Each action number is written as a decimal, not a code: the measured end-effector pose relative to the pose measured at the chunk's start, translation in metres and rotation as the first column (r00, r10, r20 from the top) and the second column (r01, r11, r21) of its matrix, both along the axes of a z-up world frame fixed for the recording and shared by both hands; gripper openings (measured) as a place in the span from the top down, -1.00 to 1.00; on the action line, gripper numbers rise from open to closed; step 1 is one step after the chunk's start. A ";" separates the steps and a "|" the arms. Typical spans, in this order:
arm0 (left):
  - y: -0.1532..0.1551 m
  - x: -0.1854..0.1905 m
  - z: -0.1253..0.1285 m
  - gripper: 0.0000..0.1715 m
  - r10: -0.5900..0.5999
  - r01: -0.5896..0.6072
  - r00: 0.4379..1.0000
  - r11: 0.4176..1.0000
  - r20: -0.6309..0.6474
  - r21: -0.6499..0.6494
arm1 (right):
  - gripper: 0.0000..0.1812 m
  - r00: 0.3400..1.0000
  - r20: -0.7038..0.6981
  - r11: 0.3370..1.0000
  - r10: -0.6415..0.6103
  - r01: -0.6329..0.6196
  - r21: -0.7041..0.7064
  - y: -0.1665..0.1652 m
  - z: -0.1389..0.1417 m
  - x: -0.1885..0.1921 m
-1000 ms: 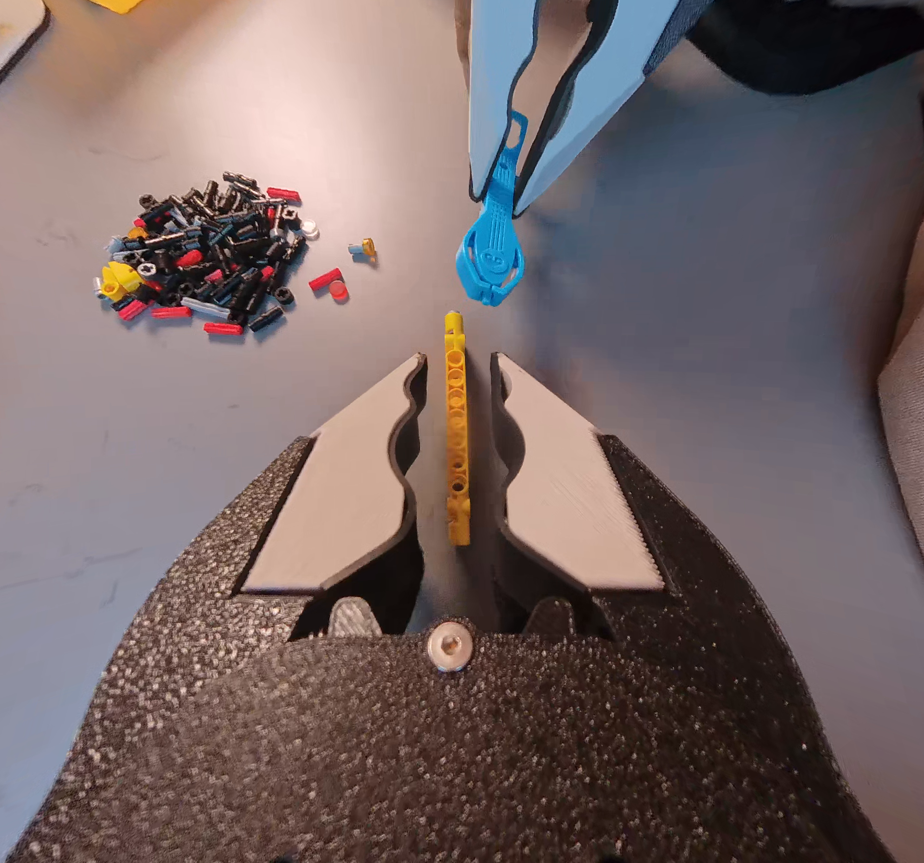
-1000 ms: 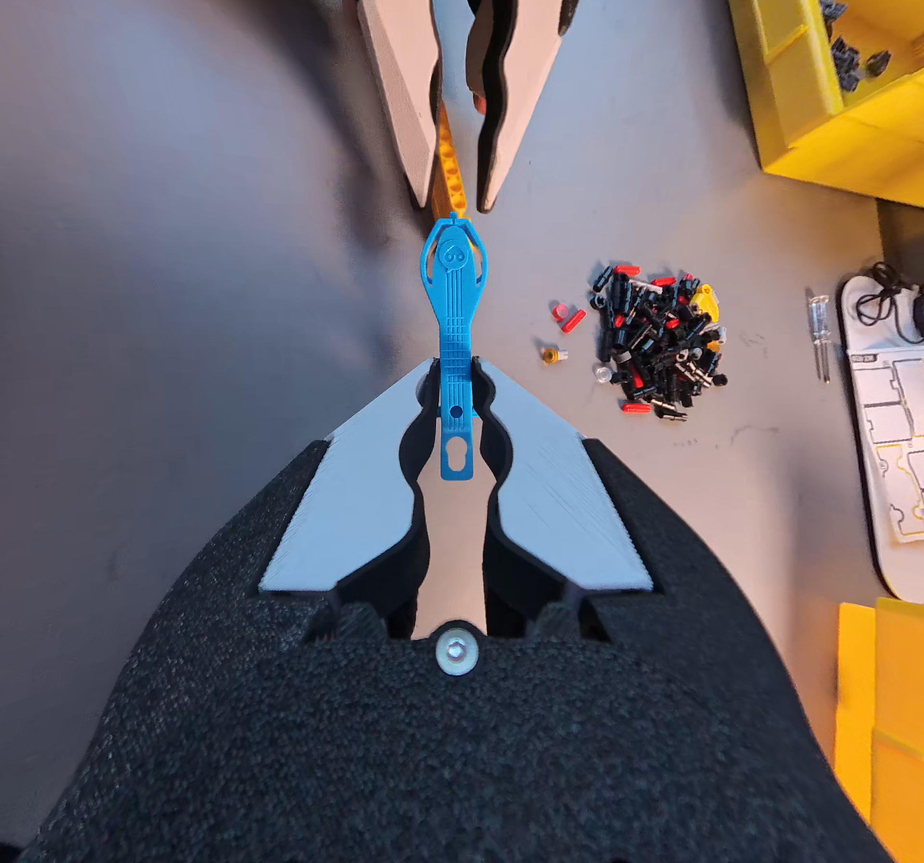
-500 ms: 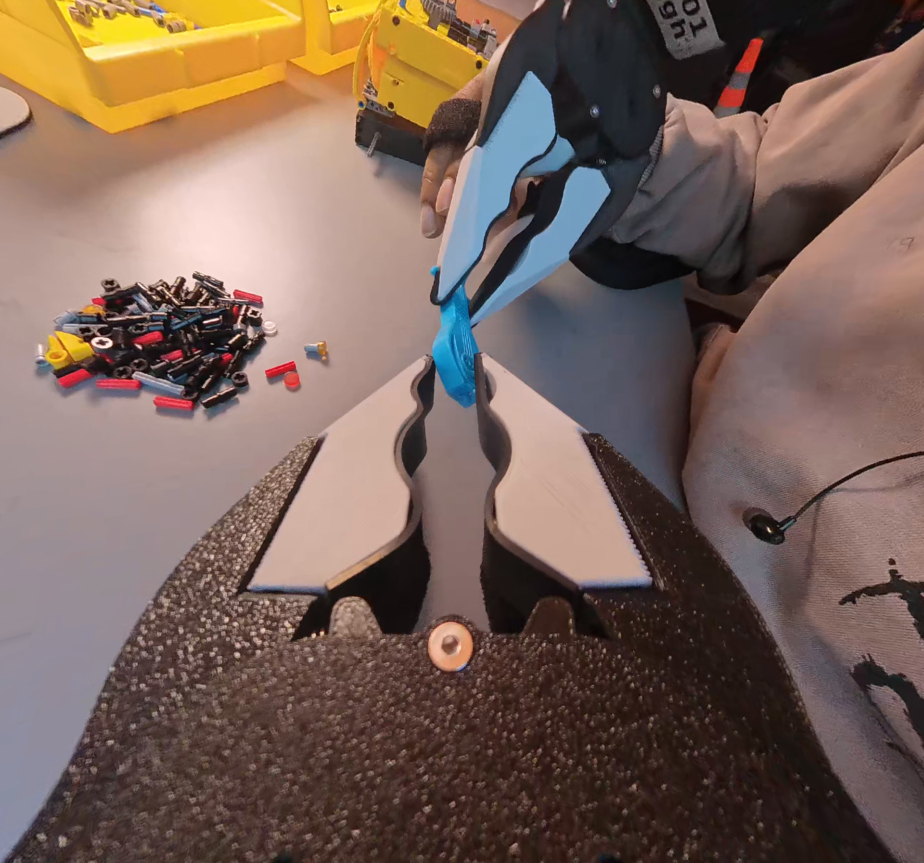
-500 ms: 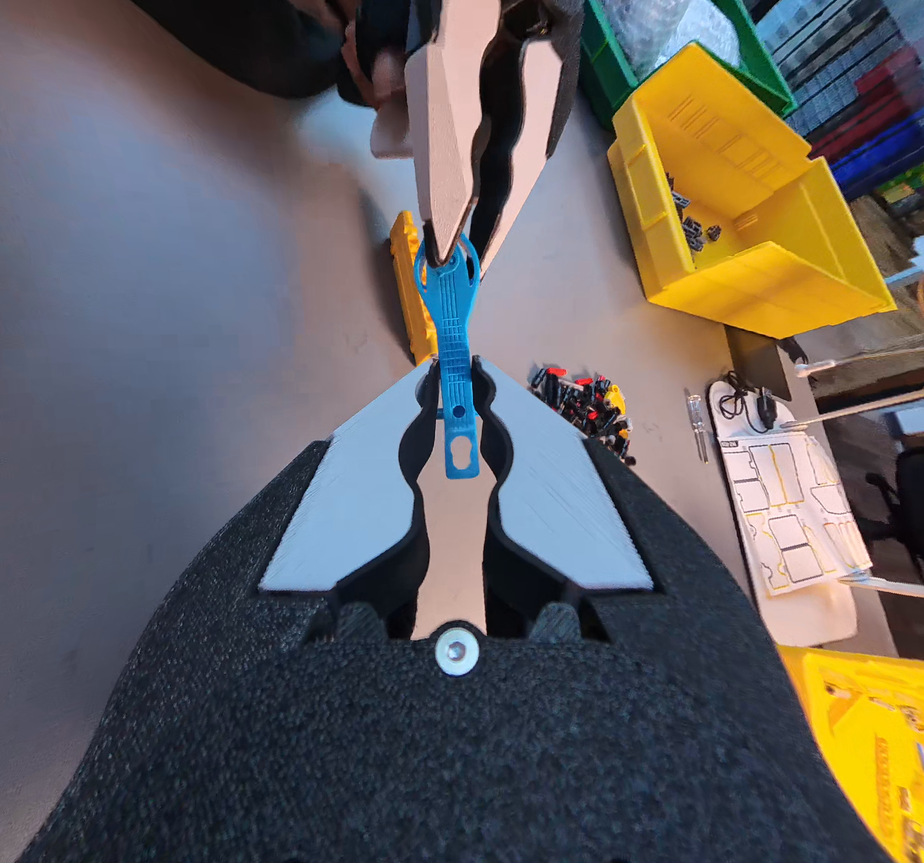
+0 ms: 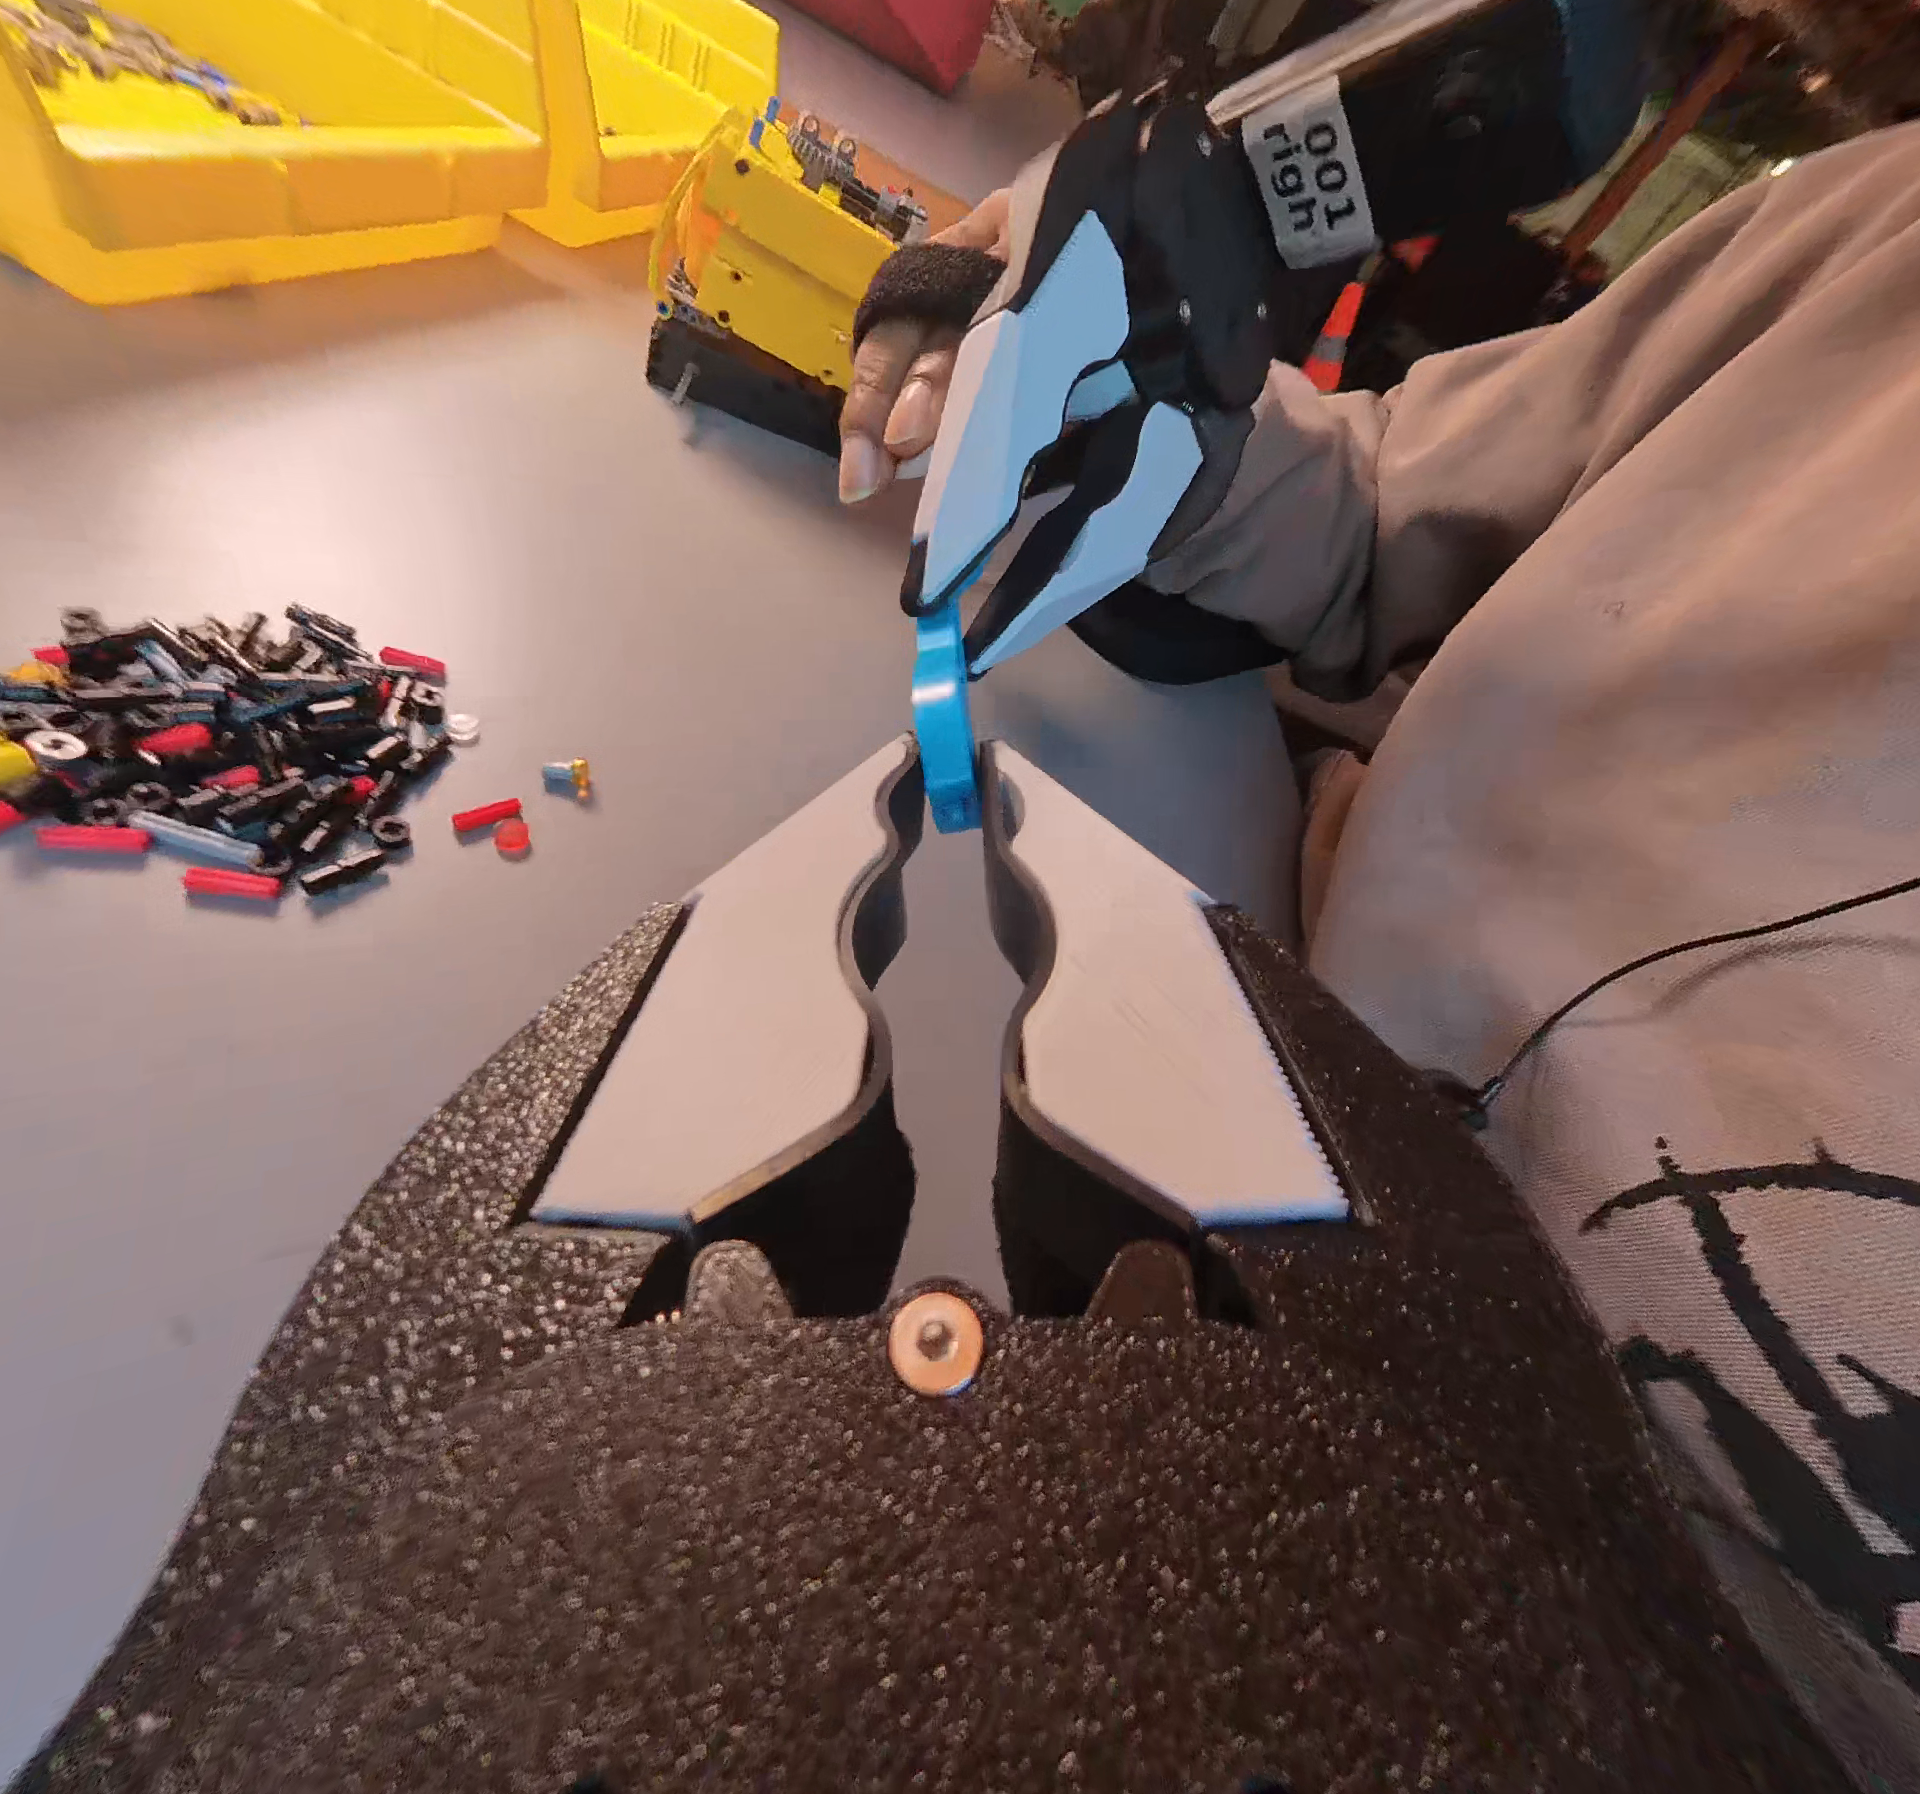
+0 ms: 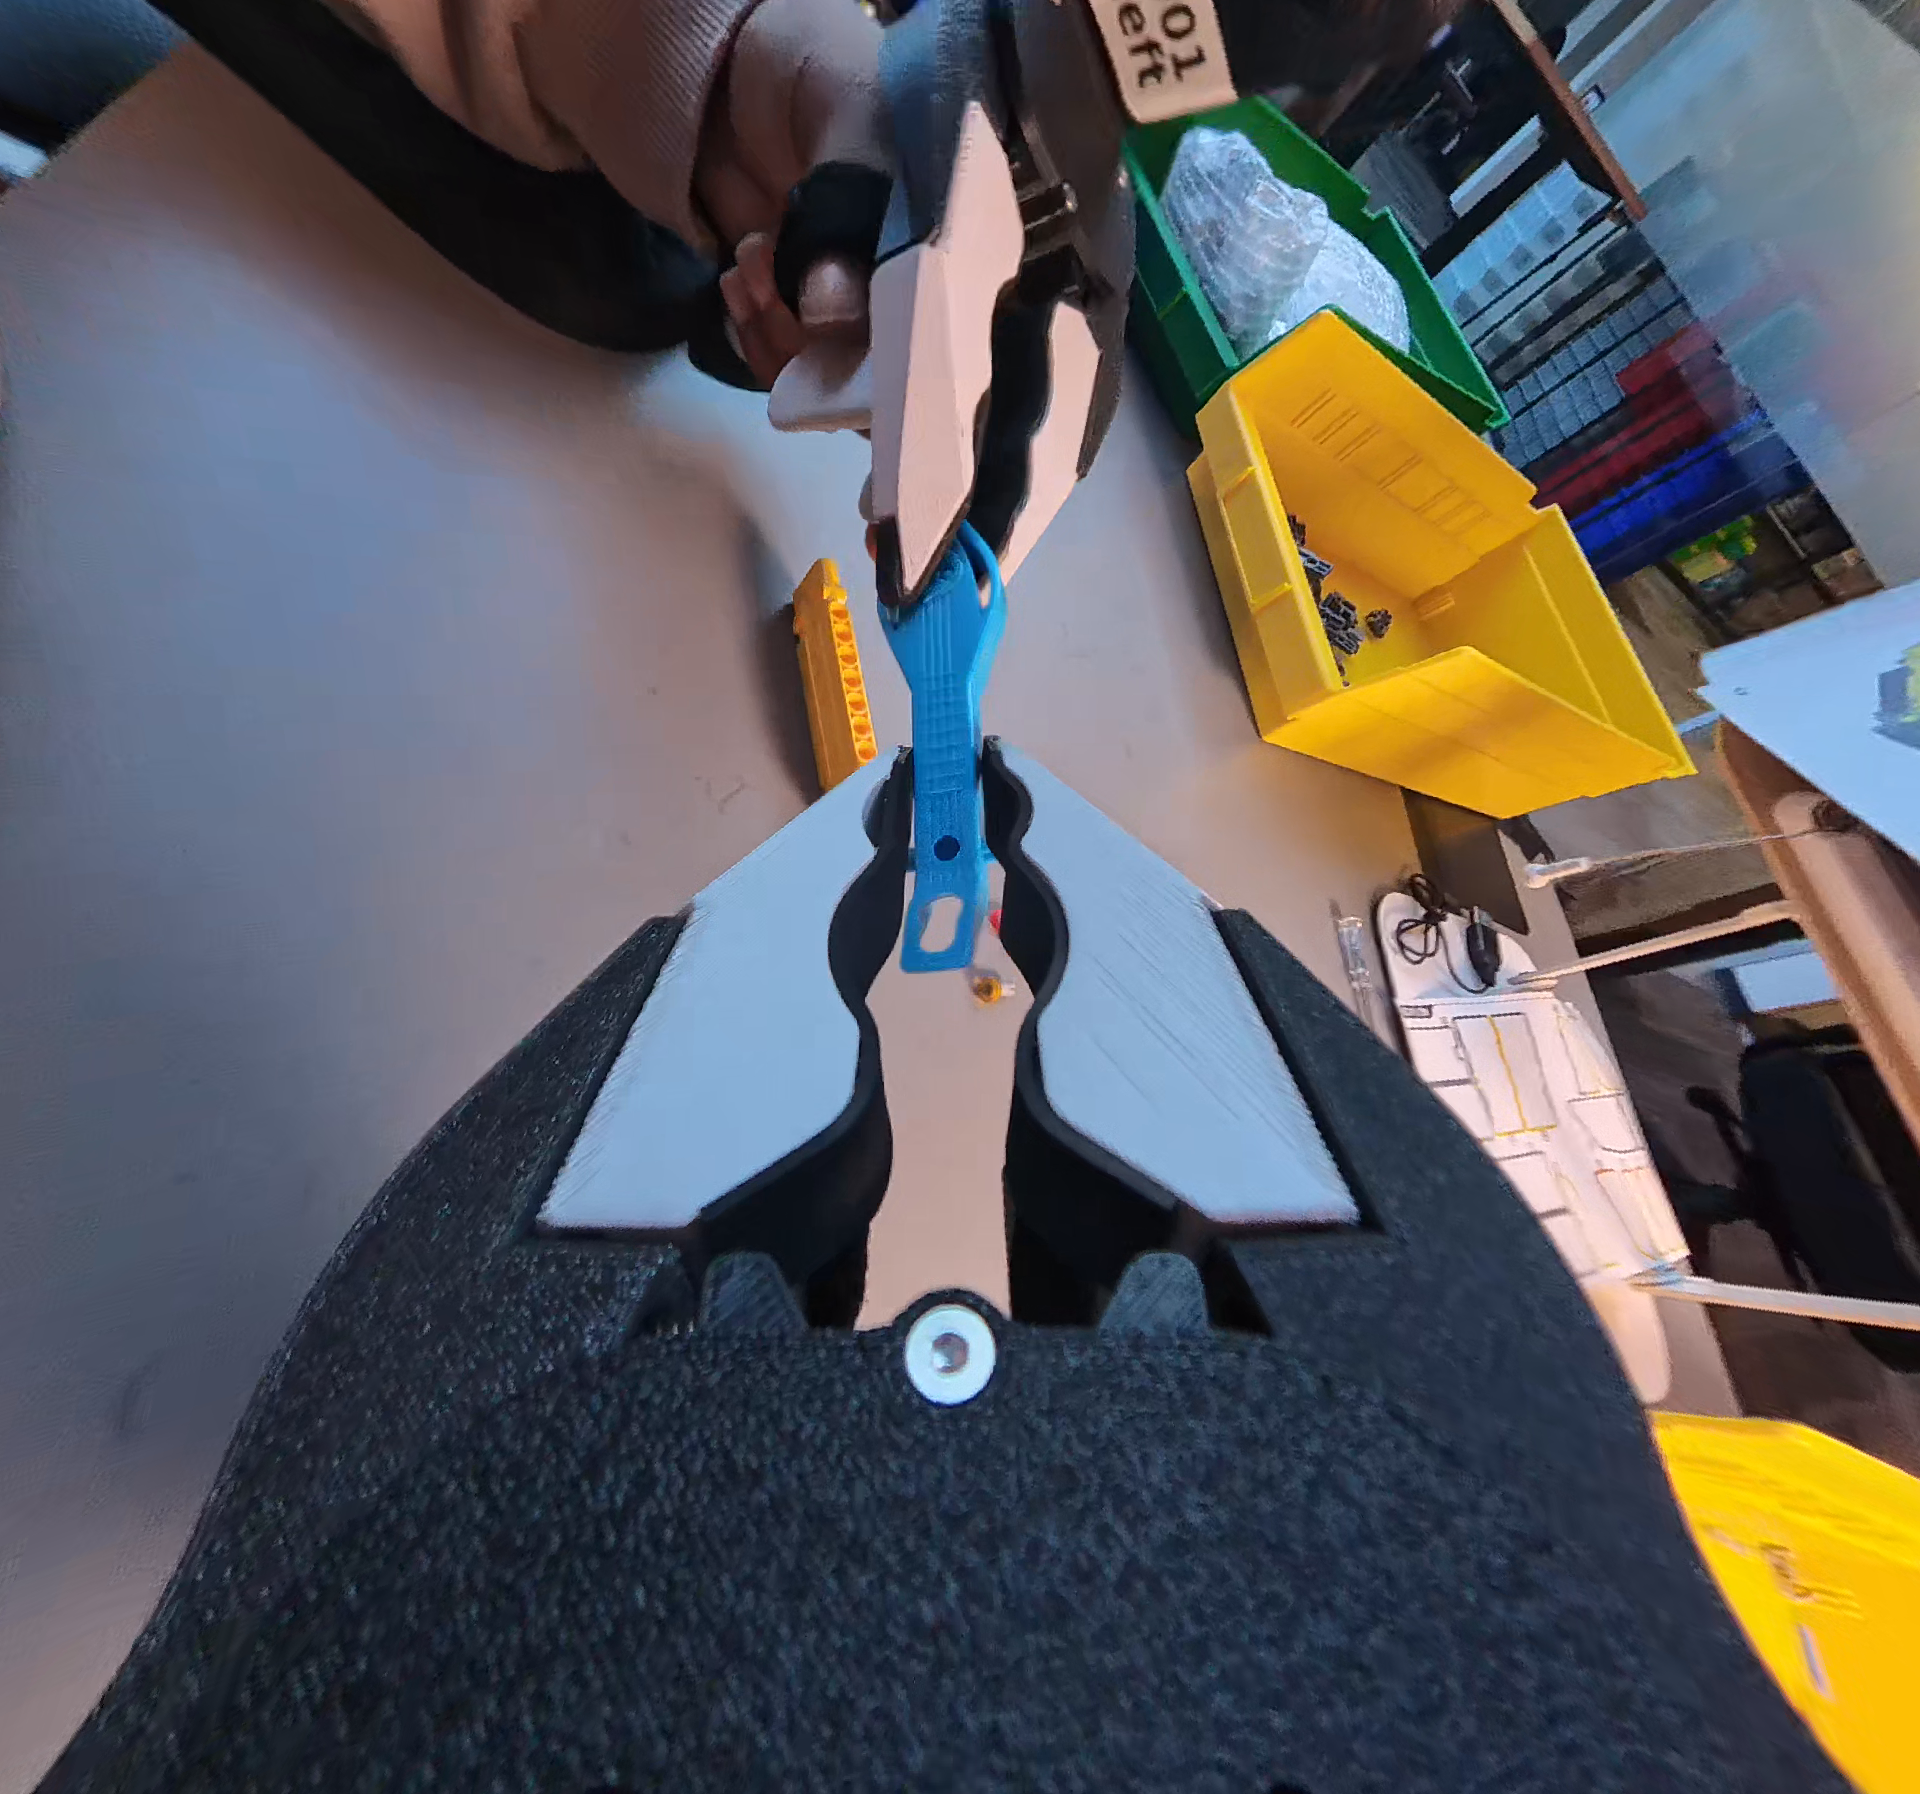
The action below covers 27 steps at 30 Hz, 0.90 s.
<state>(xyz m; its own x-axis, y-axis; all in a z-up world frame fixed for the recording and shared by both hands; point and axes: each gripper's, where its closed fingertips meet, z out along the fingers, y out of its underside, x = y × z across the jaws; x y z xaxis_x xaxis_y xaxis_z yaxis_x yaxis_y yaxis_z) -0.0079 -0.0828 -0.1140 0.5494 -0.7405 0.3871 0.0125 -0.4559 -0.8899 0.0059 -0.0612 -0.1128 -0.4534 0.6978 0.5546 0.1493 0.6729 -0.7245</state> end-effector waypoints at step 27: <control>-0.001 0.011 0.027 0.91 0.052 -0.037 0.998 0.945 -0.037 0.324 | 0.93 0.993 0.019 0.669 0.118 -0.065 -0.741 -0.020 0.026 -0.009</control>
